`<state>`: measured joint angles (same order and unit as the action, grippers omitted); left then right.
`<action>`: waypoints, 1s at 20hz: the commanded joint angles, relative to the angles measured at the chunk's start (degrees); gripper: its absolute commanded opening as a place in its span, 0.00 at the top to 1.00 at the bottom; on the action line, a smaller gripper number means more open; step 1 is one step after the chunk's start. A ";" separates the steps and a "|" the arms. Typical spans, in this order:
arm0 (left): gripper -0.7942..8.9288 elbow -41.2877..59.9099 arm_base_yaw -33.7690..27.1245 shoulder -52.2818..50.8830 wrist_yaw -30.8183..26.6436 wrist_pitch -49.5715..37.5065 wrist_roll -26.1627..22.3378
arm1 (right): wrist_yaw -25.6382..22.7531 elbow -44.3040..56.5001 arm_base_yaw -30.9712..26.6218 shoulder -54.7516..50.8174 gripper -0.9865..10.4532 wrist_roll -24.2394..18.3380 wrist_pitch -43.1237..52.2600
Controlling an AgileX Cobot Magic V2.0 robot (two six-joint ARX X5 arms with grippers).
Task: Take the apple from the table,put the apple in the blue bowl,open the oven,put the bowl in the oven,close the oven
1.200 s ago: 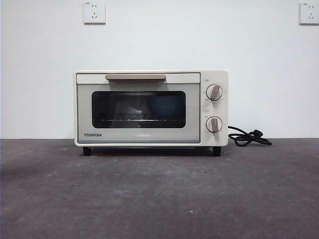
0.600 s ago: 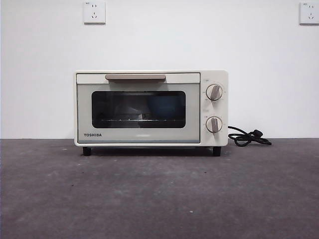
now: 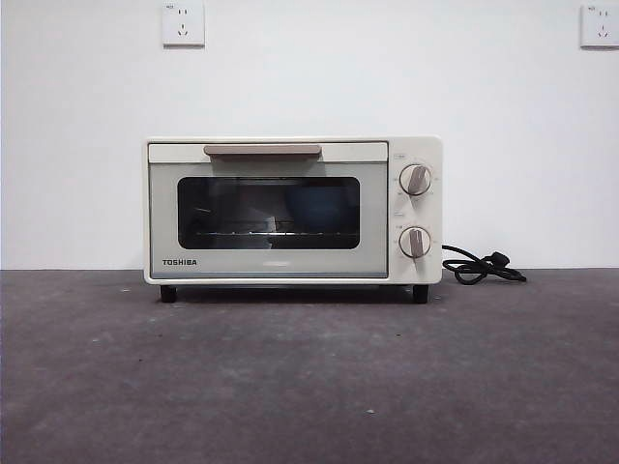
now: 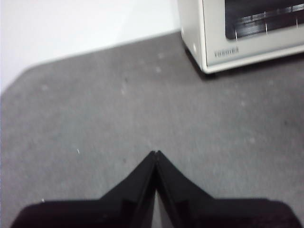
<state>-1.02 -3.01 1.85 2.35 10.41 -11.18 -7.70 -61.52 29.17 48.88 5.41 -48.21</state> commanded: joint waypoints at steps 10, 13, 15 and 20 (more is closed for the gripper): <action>0.92 0.61 -0.46 -1.62 -0.85 -0.42 7.61 | -0.22 0.50 0.02 0.07 0.91 0.61 0.22; 0.92 0.59 -0.44 -1.36 -0.85 -0.98 8.17 | -0.22 0.50 0.02 0.07 0.91 0.61 0.22; 0.92 0.59 -0.44 -0.94 -0.85 -0.98 8.17 | -0.22 0.50 0.02 0.07 0.91 0.61 0.22; 0.92 0.59 -0.44 -0.92 -0.85 -0.96 8.17 | -0.22 0.50 0.02 0.07 0.91 0.61 0.20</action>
<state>-1.02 -3.22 0.91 1.23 9.87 -3.38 -7.70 -61.52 29.17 48.90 5.41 -48.21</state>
